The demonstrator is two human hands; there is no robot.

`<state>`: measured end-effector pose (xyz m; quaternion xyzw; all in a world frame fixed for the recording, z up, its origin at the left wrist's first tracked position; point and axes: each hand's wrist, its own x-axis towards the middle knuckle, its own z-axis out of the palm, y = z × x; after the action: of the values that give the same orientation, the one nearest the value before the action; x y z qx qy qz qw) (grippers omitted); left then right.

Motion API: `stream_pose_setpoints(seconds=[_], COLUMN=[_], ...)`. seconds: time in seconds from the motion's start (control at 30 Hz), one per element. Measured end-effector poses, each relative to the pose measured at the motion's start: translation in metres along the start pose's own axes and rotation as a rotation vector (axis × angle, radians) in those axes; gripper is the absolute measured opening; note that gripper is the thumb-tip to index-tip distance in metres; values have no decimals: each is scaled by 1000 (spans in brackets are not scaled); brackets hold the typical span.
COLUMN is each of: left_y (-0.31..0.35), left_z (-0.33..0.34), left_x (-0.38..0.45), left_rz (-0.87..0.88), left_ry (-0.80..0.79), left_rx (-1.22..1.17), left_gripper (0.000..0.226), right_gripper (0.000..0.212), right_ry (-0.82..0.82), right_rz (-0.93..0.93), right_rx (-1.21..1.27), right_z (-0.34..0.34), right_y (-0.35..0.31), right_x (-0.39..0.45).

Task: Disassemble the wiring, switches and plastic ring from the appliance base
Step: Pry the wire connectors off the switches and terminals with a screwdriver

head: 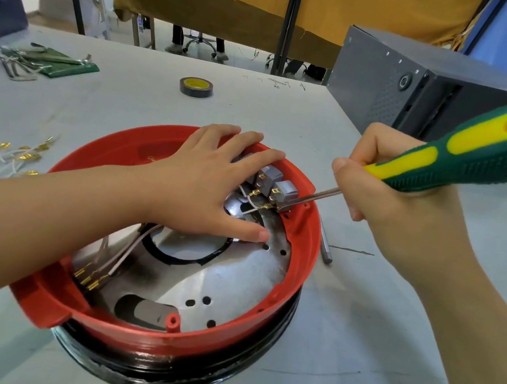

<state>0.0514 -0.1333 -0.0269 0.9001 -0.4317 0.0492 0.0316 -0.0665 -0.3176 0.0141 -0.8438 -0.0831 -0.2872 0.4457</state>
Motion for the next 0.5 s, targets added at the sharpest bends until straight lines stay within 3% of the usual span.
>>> stream_pose_setpoints(seconds=[0.5], left_y=[2], left_z=[-3], left_x=[-2], left_rz=[-2], left_ry=[-31], left_rx=[-7], left_gripper=[100], right_gripper=[26], right_ry=[57], right_rz=[65], right_rx=[137], right_z=[7], right_y=[15], right_x=[3])
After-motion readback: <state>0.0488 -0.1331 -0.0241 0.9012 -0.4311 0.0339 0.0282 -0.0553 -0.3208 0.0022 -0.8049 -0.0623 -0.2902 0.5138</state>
